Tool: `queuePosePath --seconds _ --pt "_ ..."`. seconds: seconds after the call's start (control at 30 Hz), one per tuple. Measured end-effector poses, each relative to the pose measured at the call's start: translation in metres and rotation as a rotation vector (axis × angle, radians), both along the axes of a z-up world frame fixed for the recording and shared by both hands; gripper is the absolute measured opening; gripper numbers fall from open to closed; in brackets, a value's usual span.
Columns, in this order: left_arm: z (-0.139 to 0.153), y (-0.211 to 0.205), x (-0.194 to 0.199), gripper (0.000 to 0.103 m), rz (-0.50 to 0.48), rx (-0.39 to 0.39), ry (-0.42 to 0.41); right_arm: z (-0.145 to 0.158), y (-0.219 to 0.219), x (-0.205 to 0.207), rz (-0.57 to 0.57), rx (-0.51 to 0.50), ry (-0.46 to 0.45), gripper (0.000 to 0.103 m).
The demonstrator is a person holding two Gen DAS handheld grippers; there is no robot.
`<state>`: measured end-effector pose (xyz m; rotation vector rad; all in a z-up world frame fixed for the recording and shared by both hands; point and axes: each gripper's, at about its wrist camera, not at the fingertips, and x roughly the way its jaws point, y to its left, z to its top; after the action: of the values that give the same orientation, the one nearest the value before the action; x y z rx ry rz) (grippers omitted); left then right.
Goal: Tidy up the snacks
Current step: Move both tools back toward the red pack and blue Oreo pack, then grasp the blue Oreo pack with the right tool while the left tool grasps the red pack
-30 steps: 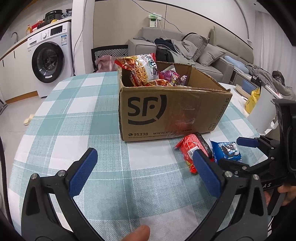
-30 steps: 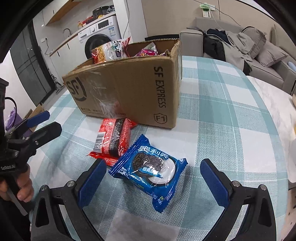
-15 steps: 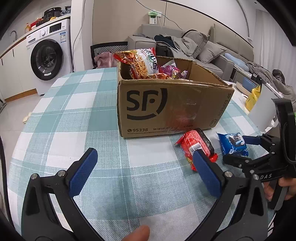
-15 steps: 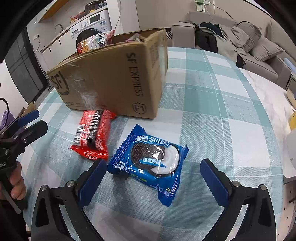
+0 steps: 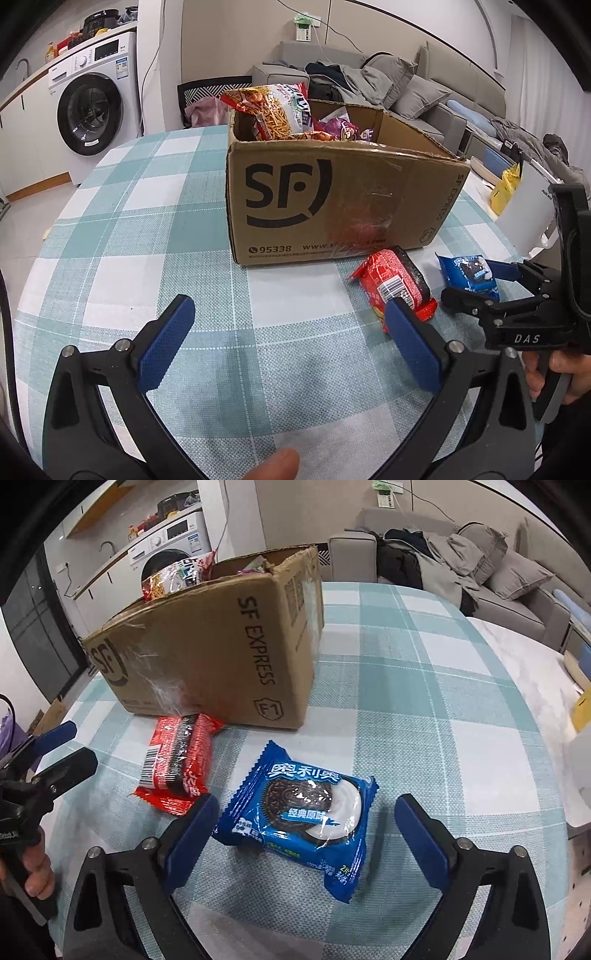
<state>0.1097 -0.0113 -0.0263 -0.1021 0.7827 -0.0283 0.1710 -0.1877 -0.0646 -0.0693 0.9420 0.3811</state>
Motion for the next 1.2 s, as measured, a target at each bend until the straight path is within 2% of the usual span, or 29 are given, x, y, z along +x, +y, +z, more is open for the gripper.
queuePosePath --seconds 0.1,0.23,0.27,0.3,0.7,1.07,1.13,1.2 --pt "0.000 -0.002 0.000 0.102 -0.005 -0.002 0.003 0.002 -0.004 0.000 -0.001 0.000 -0.002 0.078" --pt "0.000 -0.007 -0.001 0.102 -0.016 0.003 0.003 0.004 -0.012 -0.003 -0.001 0.041 -0.003 0.072" --pt "-0.001 -0.009 -0.001 0.102 -0.019 0.003 0.004 0.005 -0.012 -0.004 0.005 0.043 -0.005 0.065" --pt "-0.001 -0.010 -0.001 0.102 -0.022 0.005 0.006 0.005 -0.011 -0.004 0.011 0.037 -0.011 0.052" --pt "-0.007 -0.027 0.006 0.102 -0.034 -0.032 0.038 0.013 -0.011 -0.012 0.043 0.020 -0.071 0.048" --pt "-0.018 -0.053 0.038 0.102 -0.021 -0.053 0.102 0.027 -0.027 -0.013 0.034 0.072 -0.095 0.048" --pt "-0.021 -0.057 0.043 0.100 -0.027 -0.054 0.114 0.028 -0.031 -0.012 0.029 0.085 -0.091 0.048" --pt "-0.023 -0.061 0.049 0.094 -0.035 -0.056 0.124 0.029 -0.035 -0.011 0.023 0.092 -0.092 0.048"
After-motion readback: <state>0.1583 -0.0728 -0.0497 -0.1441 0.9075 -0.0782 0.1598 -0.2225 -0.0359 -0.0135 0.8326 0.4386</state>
